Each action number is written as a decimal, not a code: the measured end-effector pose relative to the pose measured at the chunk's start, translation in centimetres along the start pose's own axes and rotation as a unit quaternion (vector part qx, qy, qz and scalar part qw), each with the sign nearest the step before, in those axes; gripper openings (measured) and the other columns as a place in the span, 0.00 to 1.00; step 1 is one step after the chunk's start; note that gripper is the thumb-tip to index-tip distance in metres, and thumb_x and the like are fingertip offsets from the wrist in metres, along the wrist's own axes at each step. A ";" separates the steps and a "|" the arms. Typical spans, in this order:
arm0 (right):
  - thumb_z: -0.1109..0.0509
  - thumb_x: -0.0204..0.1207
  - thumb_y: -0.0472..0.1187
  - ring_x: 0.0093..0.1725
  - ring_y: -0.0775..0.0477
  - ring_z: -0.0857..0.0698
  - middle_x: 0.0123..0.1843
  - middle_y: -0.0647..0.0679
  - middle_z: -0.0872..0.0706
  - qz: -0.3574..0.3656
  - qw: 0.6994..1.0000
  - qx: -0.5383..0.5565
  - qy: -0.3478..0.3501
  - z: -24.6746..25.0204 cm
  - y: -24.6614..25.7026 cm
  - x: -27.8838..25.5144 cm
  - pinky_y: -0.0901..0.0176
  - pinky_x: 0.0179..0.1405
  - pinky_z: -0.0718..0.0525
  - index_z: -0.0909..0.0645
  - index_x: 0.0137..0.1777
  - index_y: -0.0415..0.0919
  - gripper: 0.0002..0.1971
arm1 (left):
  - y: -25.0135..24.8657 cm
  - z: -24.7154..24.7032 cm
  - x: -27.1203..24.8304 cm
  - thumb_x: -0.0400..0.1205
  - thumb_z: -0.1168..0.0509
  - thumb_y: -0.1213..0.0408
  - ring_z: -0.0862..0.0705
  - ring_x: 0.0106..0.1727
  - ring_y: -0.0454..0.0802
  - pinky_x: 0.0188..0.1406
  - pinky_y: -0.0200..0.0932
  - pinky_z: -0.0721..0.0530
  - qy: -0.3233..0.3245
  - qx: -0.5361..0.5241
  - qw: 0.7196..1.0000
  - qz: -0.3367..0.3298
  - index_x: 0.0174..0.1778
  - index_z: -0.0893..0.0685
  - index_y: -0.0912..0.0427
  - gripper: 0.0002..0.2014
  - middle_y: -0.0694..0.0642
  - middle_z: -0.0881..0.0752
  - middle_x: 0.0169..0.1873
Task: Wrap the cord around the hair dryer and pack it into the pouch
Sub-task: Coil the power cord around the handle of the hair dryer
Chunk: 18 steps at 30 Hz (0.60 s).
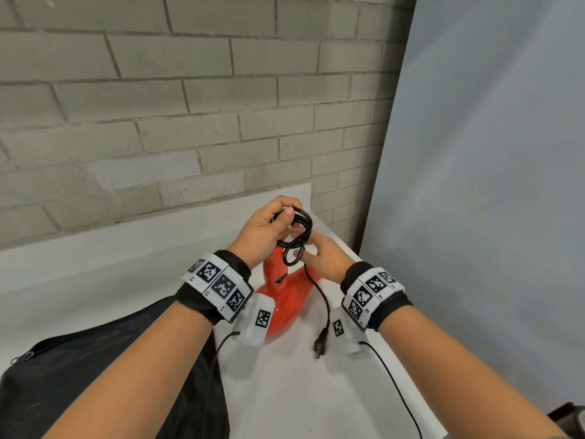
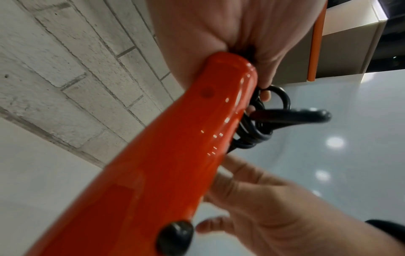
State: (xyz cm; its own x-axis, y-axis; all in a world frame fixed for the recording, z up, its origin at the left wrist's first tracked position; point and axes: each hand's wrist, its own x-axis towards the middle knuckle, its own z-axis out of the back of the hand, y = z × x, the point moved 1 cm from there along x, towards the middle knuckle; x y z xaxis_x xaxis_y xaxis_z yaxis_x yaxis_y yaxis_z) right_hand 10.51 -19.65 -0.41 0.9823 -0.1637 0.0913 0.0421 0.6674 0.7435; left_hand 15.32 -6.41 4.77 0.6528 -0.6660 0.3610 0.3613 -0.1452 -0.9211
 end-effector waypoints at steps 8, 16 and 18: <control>0.44 0.83 0.44 0.50 0.47 0.16 0.46 0.53 0.11 -0.004 0.982 -0.161 -0.098 1.0 -0.3 0.1 0.47 0.61 0.27 0.18 0.55 0.46 0.13 | 0.6 0.6 0.2 0.85 0.48 0.68 0.36 0.22 0.39 0.26 0.32 0.36 -0.014 0.019 1.000 0.006 0.43 0.22 0.51 0.12 0.53 0.24 0.31; 0.48 0.83 0.43 0.54 0.38 0.17 0.48 0.42 0.11 -0.056 0.924 -0.306 -0.222 4.5 2.0 2.1 0.46 0.60 0.34 0.20 0.59 0.49 0.15 | 0.5 0.4 0.2 0.85 0.48 0.67 0.37 0.24 0.43 0.26 0.35 0.37 -0.009 0.042 0.999 0.012 0.41 0.22 0.50 0.13 0.46 0.22 0.29; 0.48 0.83 0.40 0.53 0.37 0.18 0.46 0.42 0.11 -0.051 0.908 -0.341 -0.237 5.4 2.6 2.1 0.46 0.61 0.34 0.21 0.59 0.48 0.15 | 0.4 0.4 0.4 0.85 0.48 0.67 0.37 0.24 0.43 0.27 0.36 0.37 -0.025 0.044 0.999 0.018 0.41 0.23 0.51 0.12 0.51 0.24 0.31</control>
State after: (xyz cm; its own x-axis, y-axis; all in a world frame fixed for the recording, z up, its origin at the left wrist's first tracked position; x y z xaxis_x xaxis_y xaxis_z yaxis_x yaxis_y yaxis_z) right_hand 11.66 -22.20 5.29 0.7848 -0.4359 0.4406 0.3902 0.8998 0.1951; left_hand 15.97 -6.47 4.59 0.6977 -0.6321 0.3372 0.3929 -0.0559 -0.9179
